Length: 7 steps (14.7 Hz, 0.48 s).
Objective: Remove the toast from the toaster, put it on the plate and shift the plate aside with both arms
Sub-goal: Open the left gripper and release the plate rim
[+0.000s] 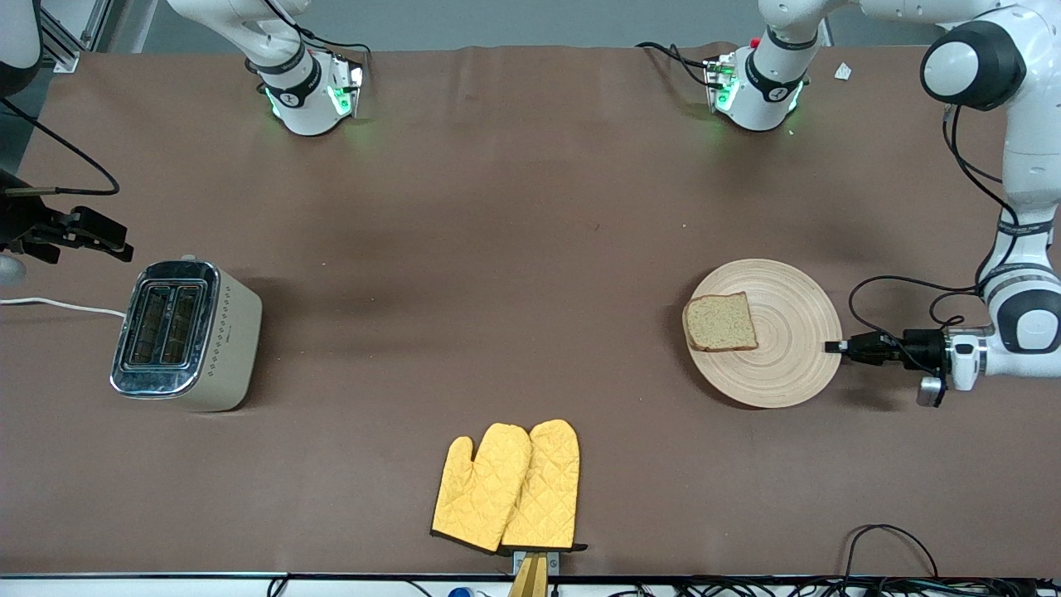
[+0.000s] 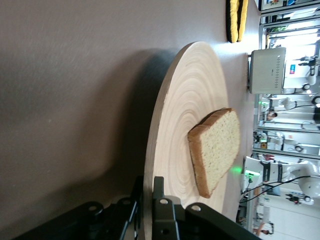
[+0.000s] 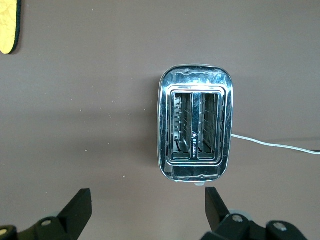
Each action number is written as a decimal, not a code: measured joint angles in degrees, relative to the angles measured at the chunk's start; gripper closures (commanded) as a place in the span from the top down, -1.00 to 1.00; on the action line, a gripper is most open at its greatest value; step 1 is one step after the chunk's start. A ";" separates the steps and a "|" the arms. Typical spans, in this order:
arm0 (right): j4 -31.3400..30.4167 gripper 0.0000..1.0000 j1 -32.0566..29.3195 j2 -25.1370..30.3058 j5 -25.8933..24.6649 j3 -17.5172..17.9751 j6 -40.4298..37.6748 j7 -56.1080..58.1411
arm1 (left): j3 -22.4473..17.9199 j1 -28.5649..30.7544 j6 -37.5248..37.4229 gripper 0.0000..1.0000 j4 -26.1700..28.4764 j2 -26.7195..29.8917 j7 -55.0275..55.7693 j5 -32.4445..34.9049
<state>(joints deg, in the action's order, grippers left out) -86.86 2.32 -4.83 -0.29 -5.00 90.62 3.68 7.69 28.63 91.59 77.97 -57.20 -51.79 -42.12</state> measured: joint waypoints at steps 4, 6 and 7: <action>0.00 1.00 0.00 0.00 0.00 0.00 -0.06 0.00 | 0.29 -0.22 -0.12 1.00 -1.89 -0.09 0.84 1.42; 0.00 1.00 -0.01 0.00 0.00 -0.01 -0.14 0.00 | 0.48 -1.02 -0.17 1.00 -6.37 0.24 2.43 8.62; 0.00 1.00 -0.02 0.00 0.00 -0.02 -0.16 0.00 | 0.67 -2.20 -0.23 1.00 -9.23 0.87 3.95 12.36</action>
<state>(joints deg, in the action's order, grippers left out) -86.86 2.30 -4.83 -0.29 -5.02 90.45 3.68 8.36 26.43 91.36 68.74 -56.33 -47.84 -29.77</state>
